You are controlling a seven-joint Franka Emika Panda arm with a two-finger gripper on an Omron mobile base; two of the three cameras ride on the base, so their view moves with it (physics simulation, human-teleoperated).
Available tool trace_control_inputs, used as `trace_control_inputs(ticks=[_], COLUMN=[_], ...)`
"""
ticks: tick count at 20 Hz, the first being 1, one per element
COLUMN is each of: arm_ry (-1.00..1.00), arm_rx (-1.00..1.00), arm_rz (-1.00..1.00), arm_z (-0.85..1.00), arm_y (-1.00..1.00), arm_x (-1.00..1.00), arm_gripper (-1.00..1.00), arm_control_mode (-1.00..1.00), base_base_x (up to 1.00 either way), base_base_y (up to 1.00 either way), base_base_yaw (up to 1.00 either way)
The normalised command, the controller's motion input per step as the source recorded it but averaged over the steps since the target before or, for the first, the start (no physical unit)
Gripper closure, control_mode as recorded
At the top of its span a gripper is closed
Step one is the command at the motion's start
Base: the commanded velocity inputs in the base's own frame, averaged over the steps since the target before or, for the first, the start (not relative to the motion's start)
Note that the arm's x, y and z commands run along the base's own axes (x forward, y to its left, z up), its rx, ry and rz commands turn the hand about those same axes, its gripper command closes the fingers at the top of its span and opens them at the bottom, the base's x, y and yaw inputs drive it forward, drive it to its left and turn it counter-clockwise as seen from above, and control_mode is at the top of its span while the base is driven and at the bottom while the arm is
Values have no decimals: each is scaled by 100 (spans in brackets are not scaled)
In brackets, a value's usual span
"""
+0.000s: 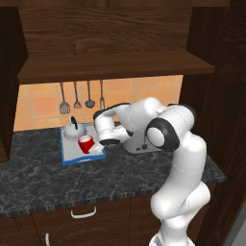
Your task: Pick the kettle from the counter and place it on the tray. Then pick the mug from the cabinet and place it on the tray. Then close the cabinet doors.
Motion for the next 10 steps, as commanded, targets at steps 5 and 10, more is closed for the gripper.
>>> trace_control_inputs(ticks=[5, 10], arm_ry=[1, 6], arm_rx=[0, 5], arm_rz=[0, 0], arm_z=[10, 35], arm_y=[-3, 0], arm_x=[0, -18], arm_gripper=[-100, -100], arm_control_mode=[-100, -100], base_base_x=[0, 0], base_base_y=[0, 0], base_base_yaw=[0, 0])
